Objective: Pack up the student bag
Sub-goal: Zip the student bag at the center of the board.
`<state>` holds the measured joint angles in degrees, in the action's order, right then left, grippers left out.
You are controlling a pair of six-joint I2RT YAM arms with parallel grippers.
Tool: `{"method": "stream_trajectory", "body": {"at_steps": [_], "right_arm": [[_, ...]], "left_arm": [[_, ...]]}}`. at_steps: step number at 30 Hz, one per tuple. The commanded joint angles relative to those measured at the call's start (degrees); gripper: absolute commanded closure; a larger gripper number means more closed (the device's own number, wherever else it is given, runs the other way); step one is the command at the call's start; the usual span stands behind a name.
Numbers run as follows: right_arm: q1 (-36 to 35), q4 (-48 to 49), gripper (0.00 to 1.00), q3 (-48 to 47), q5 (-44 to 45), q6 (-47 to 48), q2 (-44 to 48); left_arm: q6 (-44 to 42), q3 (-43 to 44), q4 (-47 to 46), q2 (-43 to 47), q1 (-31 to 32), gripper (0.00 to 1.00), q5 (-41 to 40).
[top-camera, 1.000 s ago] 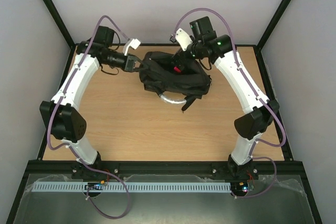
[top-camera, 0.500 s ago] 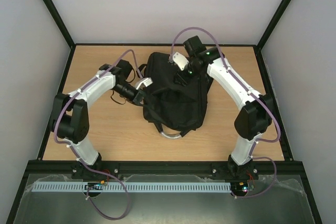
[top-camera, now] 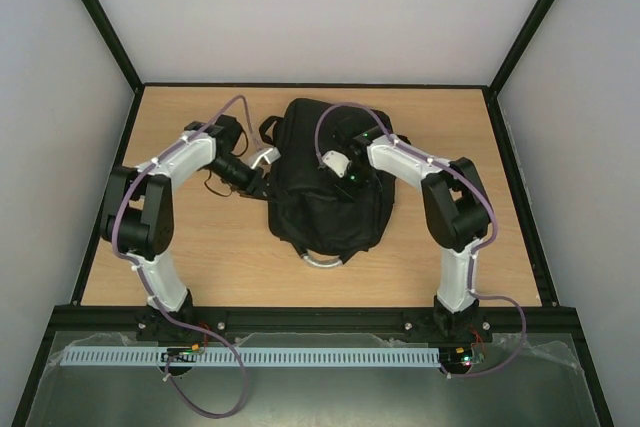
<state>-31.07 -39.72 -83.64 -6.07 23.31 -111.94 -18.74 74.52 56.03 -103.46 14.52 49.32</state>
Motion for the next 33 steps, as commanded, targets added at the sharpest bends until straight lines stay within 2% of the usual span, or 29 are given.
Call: {"method": "stream_trajectory", "body": {"at_steps": [1,4,7,13,16,21,28,33], "right_arm": [[-0.8,5.08,0.7,2.72,14.54,-2.94,-4.31],[0.28,4.09,0.7,0.93,16.24,-2.44,-3.61],[0.72,1.46,0.7,-0.63,14.89,0.28,-0.48],[0.63,-8.28,0.59,-9.02,-2.64,8.06,5.35],[0.13,-10.35,0.6,-14.29,-8.49,6.57,3.24],[-1.6,-10.61,0.68,-18.94,-11.42,1.34,-4.29],[-2.43,-6.74,0.88,-14.19,-4.09,-1.55,-11.01],[-1.71,-1.36,0.9,-7.3,2.87,-1.64,-9.01]], "left_arm": [[4.87,-1.45,-6.24,0.67,-3.87,0.45,-0.21],[9.94,-2.86,-13.89,0.29,-5.44,0.45,-1.11],[10.71,-2.09,-15.11,-2.01,-4.82,0.45,0.48],[9.36,-3.59,-15.86,-5.11,-1.67,0.48,-0.51],[7.64,-4.47,-15.98,-5.76,0.71,0.57,-0.46],[5.83,-5.22,-16.02,-5.95,4.88,0.71,2.74],[5.11,-6.6,-16.38,-4.44,7.19,0.91,5.22],[6.04,-8.81,-18.15,-1.44,7.2,0.96,4.59]]}}
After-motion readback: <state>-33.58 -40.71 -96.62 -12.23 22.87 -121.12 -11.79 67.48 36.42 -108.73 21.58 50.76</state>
